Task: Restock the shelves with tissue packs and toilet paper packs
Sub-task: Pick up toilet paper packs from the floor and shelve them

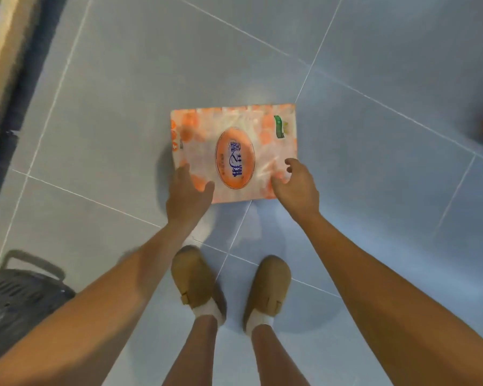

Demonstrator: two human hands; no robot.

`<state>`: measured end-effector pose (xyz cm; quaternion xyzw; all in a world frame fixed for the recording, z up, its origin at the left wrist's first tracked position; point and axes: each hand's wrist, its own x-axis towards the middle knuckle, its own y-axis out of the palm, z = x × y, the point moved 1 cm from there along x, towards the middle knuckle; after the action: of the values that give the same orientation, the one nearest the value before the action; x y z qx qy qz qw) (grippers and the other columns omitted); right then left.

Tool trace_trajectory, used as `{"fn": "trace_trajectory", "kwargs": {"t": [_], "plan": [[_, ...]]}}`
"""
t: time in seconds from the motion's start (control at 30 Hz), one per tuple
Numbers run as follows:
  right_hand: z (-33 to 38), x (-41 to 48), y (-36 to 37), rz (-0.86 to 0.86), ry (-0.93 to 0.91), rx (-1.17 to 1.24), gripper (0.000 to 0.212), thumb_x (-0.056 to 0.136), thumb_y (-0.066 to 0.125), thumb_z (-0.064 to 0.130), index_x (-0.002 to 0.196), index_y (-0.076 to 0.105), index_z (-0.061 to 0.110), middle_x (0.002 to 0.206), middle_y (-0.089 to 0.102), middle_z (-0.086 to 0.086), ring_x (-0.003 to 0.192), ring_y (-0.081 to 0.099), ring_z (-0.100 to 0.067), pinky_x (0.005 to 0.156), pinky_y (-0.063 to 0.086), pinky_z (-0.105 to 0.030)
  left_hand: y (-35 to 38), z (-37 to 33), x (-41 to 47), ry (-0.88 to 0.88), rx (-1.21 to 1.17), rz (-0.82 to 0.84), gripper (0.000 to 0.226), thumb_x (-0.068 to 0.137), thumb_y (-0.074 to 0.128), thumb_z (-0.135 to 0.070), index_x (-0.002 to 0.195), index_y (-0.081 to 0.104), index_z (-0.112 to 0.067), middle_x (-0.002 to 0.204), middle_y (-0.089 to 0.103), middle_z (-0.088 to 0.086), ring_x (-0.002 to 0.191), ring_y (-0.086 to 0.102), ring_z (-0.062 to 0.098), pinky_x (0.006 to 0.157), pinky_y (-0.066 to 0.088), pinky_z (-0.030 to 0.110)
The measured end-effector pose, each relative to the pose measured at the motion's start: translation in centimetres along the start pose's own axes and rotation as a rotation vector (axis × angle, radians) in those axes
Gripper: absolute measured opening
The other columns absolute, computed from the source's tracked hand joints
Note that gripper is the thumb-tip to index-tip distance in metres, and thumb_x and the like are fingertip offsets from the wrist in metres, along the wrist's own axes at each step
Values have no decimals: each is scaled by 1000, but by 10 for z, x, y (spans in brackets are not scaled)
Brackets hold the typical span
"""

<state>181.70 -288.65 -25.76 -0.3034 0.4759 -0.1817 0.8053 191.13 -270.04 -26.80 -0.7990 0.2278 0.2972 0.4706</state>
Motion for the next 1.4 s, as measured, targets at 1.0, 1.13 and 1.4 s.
{"fn": "trace_trajectory", "kwargs": {"t": [1.0, 1.13, 1.4], "plan": [[41, 52, -35, -172, -74, 212, 67, 74, 70, 50, 126, 36, 28, 121, 53, 4, 107, 58, -22, 87, 47, -45, -42, -13, 49, 75, -382, -211, 104, 67, 79, -45, 145, 13, -25, 147, 32, 1, 133, 39, 22, 107, 41, 46], [106, 3, -99, -185, -129, 231, 72, 72, 70, 49, 130, 34, 27, 124, 52, 3, 109, 57, -24, 88, 45, -43, -121, -57, 1, 113, -408, -263, 105, 70, 80, -40, 147, 11, -21, 147, 32, 3, 133, 39, 24, 105, 41, 43], [259, -126, -240, -231, -357, 281, 75, 75, 69, 48, 136, 30, 26, 131, 49, 2, 115, 55, -23, 91, 44, -44, -320, -139, -122, 231, -538, -414, 100, 69, 76, -36, 146, 12, -25, 145, 36, 3, 132, 39, 21, 110, 33, 41]]}}
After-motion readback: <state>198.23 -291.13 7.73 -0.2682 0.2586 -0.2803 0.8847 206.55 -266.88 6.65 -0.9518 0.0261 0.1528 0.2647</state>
